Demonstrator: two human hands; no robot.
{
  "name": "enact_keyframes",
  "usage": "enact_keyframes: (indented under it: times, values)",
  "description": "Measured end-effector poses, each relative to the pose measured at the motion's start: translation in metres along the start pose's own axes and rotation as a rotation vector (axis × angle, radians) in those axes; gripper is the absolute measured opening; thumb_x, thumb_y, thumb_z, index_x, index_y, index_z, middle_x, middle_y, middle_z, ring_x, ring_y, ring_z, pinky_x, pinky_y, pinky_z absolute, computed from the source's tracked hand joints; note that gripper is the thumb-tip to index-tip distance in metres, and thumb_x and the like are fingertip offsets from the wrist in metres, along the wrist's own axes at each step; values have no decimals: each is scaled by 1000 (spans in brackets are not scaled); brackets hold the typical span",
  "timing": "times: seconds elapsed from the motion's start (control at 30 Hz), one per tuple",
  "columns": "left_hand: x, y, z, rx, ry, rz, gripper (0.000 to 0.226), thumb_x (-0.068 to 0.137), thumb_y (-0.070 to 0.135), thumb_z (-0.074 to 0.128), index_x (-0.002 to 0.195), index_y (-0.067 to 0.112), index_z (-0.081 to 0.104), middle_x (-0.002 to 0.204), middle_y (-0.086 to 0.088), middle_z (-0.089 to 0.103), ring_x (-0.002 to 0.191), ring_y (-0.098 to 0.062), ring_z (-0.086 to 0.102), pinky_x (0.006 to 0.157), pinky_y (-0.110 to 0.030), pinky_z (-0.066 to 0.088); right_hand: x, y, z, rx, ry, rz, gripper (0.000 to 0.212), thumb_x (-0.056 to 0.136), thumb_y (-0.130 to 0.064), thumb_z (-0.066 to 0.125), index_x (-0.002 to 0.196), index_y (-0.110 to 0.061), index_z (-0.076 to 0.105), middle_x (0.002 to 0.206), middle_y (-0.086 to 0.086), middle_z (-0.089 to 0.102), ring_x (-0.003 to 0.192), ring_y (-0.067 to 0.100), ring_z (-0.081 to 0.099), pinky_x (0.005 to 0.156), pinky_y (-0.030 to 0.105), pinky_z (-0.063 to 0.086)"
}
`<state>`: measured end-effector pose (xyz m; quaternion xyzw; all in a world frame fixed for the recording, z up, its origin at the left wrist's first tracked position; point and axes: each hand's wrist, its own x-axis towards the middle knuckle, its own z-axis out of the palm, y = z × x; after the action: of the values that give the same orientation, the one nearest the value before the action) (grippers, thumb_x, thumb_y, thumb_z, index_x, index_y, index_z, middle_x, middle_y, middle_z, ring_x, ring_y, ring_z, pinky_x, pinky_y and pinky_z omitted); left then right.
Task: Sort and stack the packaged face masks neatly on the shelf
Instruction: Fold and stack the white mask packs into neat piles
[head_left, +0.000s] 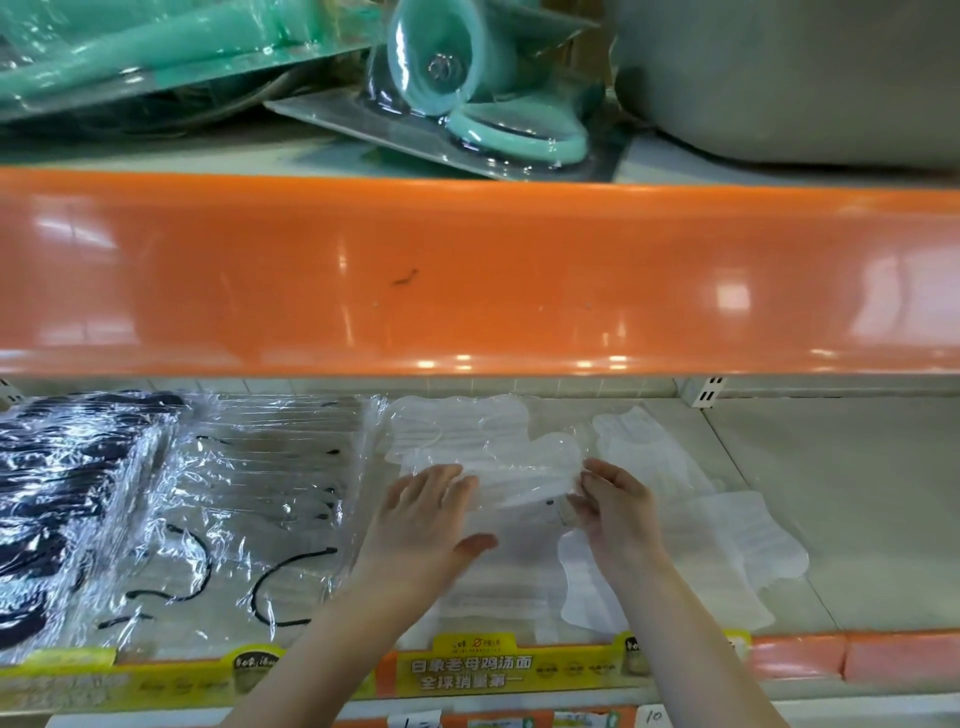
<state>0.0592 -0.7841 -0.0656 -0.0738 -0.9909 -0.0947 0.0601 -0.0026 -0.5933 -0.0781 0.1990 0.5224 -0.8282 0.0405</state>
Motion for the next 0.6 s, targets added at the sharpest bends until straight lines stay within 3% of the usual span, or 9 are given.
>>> enact_keyframes:
  times: [0.03, 0.07, 0.1, 0.17, 0.2, 0.3, 0.43, 0.53, 0.6]
  values:
    - [4, -1, 4, 12, -19, -6, 55, 95, 51, 42, 142, 23, 36, 149, 7, 32, 140, -17, 29, 113, -37, 22, -1, 0, 2, 32, -17, 7, 20, 94, 12, 40, 93, -1, 55, 68, 9, 46, 59, 16, 45, 48, 17, 45]
    - [7, -1, 6, 1, -26, -12, 54, 95, 44, 50, 143, 22, 36, 151, 5, 32, 141, -16, 29, 113, -35, 21, -1, -1, 5, 53, -38, 9, 21, 94, 13, 40, 89, -2, 54, 67, 8, 44, 58, 15, 44, 48, 17, 44]
    - [11, -2, 5, -13, -14, 8, 51, 91, 36, 61, 138, 21, 45, 146, 2, 42, 135, -18, 40, 110, -37, 30, 0, -2, 8, 62, -54, 5, 23, 93, 13, 41, 85, -4, 53, 67, 7, 43, 57, 14, 43, 50, 17, 43]
    - [20, -7, 7, -26, 49, 4, 46, 69, 17, 82, 113, 18, 66, 119, -3, 66, 107, -21, 65, 87, -38, 51, 2, -3, 15, 52, -68, -20, 22, 93, 11, 44, 82, -4, 55, 68, 7, 47, 58, 12, 48, 53, 17, 47]
    - [27, -12, 11, -7, 89, 8, 43, 65, 8, 82, 106, 17, 70, 110, -3, 70, 98, -22, 68, 80, -37, 54, 3, -4, 18, 39, -70, -38, 19, 94, 10, 46, 86, -3, 57, 69, 7, 51, 60, 11, 52, 57, 17, 51]
    - [42, -17, 3, -73, 94, -7, 43, 85, -3, 53, 121, 19, 63, 122, 1, 64, 116, -21, 58, 96, -35, 42, 6, -5, 25, -91, -87, -130, 18, 94, 7, 49, 104, -1, 60, 85, 7, 59, 78, 13, 60, 70, 19, 55]
    - [60, -20, 2, 33, 76, -71, 56, 91, -5, 40, 136, 27, 51, 138, 6, 53, 130, -15, 45, 102, -30, 34, 13, -6, 32, -599, -50, -363, 29, 94, 0, 48, 119, -8, 60, 104, 2, 63, 93, 14, 61, 76, 23, 49]
    - [64, -21, 9, 85, 30, -123, 58, 89, -7, 38, 137, 25, 48, 135, 3, 54, 125, -18, 47, 102, -32, 37, 13, -5, 33, -1001, -73, -550, 36, 96, -5, 44, 131, -12, 51, 128, 2, 48, 107, 13, 52, 85, 27, 45]
    - [65, -22, 20, 148, -14, -153, 51, 90, -3, 41, 134, 22, 47, 129, 0, 56, 120, -21, 50, 99, -32, 40, 11, -3, 34, -1164, -95, -658, 37, 96, -7, 45, 133, -11, 47, 135, 4, 42, 111, 20, 52, 86, 34, 47]
